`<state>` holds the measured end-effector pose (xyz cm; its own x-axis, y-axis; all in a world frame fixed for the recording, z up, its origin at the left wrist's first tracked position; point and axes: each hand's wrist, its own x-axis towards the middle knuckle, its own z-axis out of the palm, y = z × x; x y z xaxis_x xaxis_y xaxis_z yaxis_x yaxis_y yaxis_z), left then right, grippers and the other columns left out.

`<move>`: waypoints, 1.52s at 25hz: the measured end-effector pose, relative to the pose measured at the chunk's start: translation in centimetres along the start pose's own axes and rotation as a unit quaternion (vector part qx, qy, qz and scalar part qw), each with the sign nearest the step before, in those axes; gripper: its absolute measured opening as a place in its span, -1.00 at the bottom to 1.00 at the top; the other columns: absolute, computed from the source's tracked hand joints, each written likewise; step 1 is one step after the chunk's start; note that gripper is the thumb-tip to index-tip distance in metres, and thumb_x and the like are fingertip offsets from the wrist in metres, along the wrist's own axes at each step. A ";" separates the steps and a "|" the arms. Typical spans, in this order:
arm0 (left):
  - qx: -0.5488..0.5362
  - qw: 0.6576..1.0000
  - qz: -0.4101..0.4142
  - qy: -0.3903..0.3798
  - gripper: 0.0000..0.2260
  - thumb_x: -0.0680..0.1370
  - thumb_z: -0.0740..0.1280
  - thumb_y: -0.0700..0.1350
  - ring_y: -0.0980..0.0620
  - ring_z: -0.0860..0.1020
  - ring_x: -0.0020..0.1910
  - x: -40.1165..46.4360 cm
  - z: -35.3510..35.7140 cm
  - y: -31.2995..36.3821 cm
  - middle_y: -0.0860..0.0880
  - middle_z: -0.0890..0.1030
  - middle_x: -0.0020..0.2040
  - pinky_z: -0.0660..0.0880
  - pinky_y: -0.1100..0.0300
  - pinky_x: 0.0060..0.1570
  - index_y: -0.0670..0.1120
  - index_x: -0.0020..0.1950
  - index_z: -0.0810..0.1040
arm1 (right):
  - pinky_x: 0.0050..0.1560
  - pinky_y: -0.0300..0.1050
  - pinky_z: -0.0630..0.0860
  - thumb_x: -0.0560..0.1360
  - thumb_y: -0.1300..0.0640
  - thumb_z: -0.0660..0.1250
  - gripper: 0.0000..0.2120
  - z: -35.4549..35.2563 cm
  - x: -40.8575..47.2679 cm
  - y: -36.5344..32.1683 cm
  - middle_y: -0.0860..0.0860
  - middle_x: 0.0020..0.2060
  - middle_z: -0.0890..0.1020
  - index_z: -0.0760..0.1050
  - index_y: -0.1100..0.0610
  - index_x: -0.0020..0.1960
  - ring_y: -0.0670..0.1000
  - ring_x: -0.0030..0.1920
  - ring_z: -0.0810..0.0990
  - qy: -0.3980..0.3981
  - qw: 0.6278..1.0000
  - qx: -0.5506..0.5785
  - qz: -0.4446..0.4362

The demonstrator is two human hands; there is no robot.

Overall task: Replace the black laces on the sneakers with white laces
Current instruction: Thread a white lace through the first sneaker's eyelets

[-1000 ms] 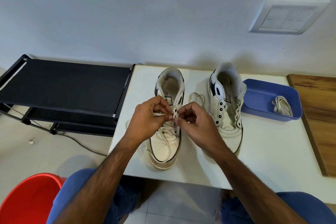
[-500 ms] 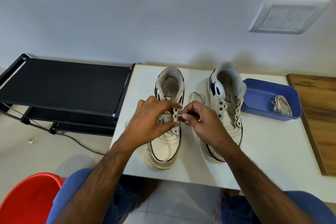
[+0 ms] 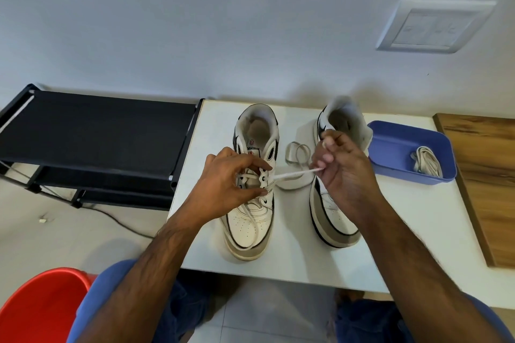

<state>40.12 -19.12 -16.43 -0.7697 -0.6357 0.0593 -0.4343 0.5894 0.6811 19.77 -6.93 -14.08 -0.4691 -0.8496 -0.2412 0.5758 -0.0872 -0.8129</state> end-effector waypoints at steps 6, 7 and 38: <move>-0.011 1.000 0.018 0.001 -0.59 0.38 0.60 0.08 0.10 0.46 0.11 0.1 0.1 -0.1 0.26 0.63 0.02 0.36 -0.07 0.15 0.21 0.18 0.61 | -0.24 -0.25 0.39 0.55 -0.06 0.43 -0.89 1.7 -1.2 2.6 -0.24 -0.38 0.57 0.59 -0.05 0.01 -0.24 -0.34 0.52 -0.078 0.851 -0.519 0.001; -0.011 1.000 0.021 0.001 -0.59 0.38 0.60 0.07 0.09 0.47 0.12 0.1 0.1 -0.2 0.25 0.63 0.02 0.38 -0.10 0.15 0.21 0.19 0.61 | -0.21 -0.21 0.46 0.52 -0.08 0.46 -0.87 1.9 -1.3 3.0 -0.23 -0.33 0.62 0.60 -0.05 -0.01 -0.24 -0.29 0.57 -0.075 0.849 -0.523 -0.008; -0.013 0.996 0.030 0.078 -0.64 0.65 0.25 -0.18 0.13 0.35 0.42 1.2 -0.6 -1.3 0.24 0.49 0.36 0.24 -0.15 0.33 0.27 0.25 0.59 | 0.02 -0.03 0.49 0.51 0.23 0.33 -0.87 1.2 -0.1 1.8 0.13 -0.10 0.64 0.52 0.17 -0.22 0.13 -0.02 0.61 -0.049 0.988 -0.144 -0.029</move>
<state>40.02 -20.97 -16.78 -0.7109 -0.6710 0.2106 -0.3762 0.6159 0.6922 21.61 -7.62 -14.88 -0.4209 -0.8947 -0.1496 0.3296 0.0028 -0.9441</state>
